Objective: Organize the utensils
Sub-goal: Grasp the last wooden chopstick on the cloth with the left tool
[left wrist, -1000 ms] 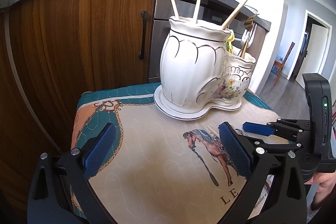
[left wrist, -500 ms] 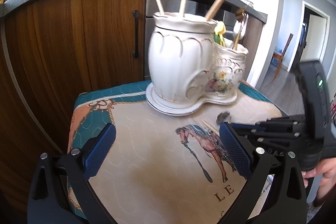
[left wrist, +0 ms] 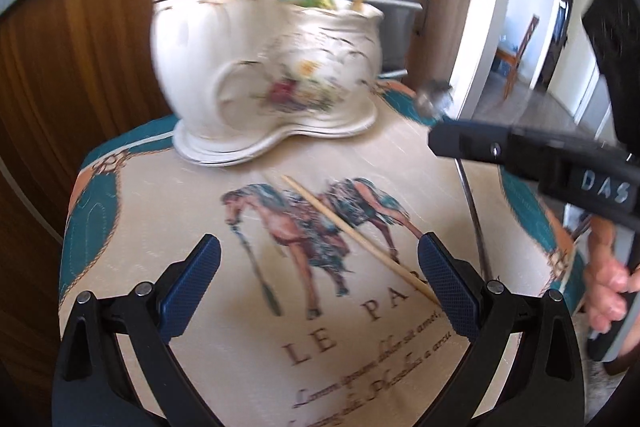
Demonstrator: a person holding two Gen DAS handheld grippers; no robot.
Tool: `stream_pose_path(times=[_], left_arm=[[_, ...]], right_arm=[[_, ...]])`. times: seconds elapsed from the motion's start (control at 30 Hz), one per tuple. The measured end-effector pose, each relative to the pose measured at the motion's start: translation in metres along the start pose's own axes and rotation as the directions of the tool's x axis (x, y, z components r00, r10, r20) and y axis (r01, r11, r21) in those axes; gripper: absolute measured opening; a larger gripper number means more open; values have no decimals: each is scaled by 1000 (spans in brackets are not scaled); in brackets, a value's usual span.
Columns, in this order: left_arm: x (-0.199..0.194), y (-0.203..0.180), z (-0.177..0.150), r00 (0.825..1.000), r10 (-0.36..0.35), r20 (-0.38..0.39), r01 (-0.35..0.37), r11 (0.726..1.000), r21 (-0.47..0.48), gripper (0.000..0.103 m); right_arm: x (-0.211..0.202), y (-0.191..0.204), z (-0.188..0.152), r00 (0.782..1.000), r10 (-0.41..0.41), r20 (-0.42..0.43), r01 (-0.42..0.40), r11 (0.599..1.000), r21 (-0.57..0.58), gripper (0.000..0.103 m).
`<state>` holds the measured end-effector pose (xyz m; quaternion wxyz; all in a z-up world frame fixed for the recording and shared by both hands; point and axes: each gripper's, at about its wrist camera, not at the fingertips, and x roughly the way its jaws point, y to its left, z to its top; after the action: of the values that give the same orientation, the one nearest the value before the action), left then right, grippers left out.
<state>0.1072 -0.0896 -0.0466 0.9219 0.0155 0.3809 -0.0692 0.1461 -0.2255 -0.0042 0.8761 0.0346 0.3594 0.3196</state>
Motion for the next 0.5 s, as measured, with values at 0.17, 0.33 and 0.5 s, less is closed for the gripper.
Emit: stream_pose_path(times=[0.17,0.33,0.5], left_arm=[[15,-22,-2,998,41,-49,-37,997,74,94],[27,-19,4,995,7,-99,-4,1000,31,88],[34,-30,6,993,2,-122,6,998,62,84]], right_arm=[[-12,-10,-6,1000,-4,13,4,1000,5,3],[-28,-21,-6,999,17,42,-18,1000,17,3],[-40,-22,-3,997,45,65,-46,999,16,3]])
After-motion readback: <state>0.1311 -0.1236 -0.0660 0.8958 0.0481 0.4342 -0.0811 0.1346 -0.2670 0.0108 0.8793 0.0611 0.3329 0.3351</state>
